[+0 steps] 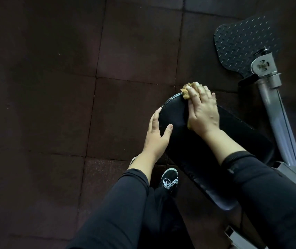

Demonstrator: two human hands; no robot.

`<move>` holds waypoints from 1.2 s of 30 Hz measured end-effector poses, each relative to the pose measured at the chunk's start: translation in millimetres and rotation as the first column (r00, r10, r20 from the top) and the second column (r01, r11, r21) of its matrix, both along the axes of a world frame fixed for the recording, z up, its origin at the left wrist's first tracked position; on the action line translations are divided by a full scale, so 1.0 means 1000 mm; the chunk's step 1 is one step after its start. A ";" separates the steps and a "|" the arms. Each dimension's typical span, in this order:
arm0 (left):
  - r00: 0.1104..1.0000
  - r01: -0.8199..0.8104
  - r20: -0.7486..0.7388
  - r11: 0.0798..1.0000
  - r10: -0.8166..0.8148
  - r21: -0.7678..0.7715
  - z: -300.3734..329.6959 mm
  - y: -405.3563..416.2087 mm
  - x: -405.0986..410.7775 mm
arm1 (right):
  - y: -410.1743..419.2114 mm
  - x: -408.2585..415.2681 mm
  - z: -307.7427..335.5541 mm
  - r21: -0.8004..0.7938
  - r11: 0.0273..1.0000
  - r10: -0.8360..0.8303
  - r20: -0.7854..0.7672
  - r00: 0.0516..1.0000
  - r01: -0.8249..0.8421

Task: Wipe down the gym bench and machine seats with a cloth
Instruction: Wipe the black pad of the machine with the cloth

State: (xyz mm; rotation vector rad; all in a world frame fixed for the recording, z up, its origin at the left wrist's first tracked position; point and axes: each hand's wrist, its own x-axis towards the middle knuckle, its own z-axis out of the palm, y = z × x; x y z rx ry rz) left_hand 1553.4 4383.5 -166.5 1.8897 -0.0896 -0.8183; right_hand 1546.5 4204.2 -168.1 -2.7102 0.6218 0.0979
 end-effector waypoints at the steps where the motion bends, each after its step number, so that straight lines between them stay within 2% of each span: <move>1: 1.000 -0.001 0.000 1.000 0.001 -0.002 0.000 0.000 0.000 | 0.011 0.010 0.000 -0.006 1.000 -0.011 -0.011 1.000 0.011; 2: 1.000 -0.002 -0.004 1.000 0.002 -0.005 -0.001 0.001 0.000 | 0.022 0.016 0.002 -0.006 1.000 0.023 -0.017 1.000 -0.023; 5: 1.000 0.000 -0.013 1.000 0.000 -0.004 -0.001 0.001 0.000 | 0.045 -0.001 0.004 -0.013 0.963 0.268 0.001 0.963 -0.268; 7: 1.000 -0.005 -0.004 1.000 0.005 -0.010 0.000 0.001 0.000 | 0.038 -0.029 0.004 -0.002 0.937 0.349 -0.006 0.937 -0.349; 9: 1.000 0.000 -0.001 1.000 0.000 -0.021 -0.001 0.002 0.000 | 0.019 -0.054 0.003 -0.011 0.944 0.331 -0.001 0.944 -0.331; 11: 1.000 0.016 -0.018 0.999 -0.017 -0.028 0.000 0.003 0.001 | -0.001 -0.065 0.003 0.012 0.971 0.239 -0.009 0.971 -0.239; 15: 0.999 0.040 -0.036 0.999 -0.041 -0.033 0.003 0.005 0.005 | -0.003 -0.039 0.004 0.067 0.998 -0.018 0.002 1.000 0.018; 17: 0.997 -0.006 -0.071 0.999 0.003 -0.043 0.002 0.006 0.007 | 0.016 -0.020 0.006 0.068 0.994 -0.084 0.015 0.996 0.083; 19: 0.985 -0.120 -0.131 0.991 0.111 -0.067 0.001 0.009 0.009 | 0.036 -0.011 0.010 0.097 0.993 -0.063 0.009 0.998 0.062; 21: 0.975 -0.185 -0.144 0.979 0.171 -0.087 0.005 0.011 0.010 | 0.051 -0.009 0.014 0.177 0.982 0.060 -0.003 0.998 -0.058; 24: 0.979 -0.164 -0.133 0.984 0.155 -0.061 0.011 0.009 0.009 | 0.051 -0.014 0.028 0.441 0.863 0.246 0.059 0.968 -0.246; 25: 0.986 -0.133 -0.103 0.991 0.130 -0.023 0.015 0.006 0.008 | 0.045 -0.016 0.033 0.500 0.829 0.233 0.096 0.968 -0.249; 27: 0.989 -0.051 0.141 0.993 0.035 0.110 0.023 -0.002 0.006 | 0.024 -0.022 0.036 0.465 0.873 0.089 0.145 0.985 -0.147; 28: 0.944 -0.010 0.327 0.981 -0.055 0.195 0.024 -0.008 0.005 | 0.012 -0.024 0.035 0.389 0.920 -0.004 0.143 0.990 -0.052; 29: 0.856 0.029 0.490 0.961 -0.166 0.274 0.025 -0.015 0.005 | 0.002 -0.027 0.034 0.306 0.951 -0.089 0.111 0.990 0.051; 30: 0.762 0.077 0.584 0.935 -0.280 0.348 0.025 -0.023 0.005 | -0.007 -0.030 0.034 0.242 0.961 -0.153 0.048 0.987 0.137; 31: 0.683 0.138 0.613 0.894 -0.398 0.426 0.024 -0.031 0.004 | -0.013 -0.032 0.032 0.201 0.961 -0.190 -0.031 0.981 0.192; 33: 0.574 0.245 0.565 0.782 -0.593 0.573 0.016 -0.041 0.001 | -0.020 -0.037 0.028 0.182 0.961 -0.182 -0.153 0.971 0.209; 36: 0.495 0.251 0.536 0.703 -0.684 0.665 0.004 -0.037 -0.002 | -0.023 -0.042 0.024 0.171 0.973 -0.128 -0.168 0.977 0.157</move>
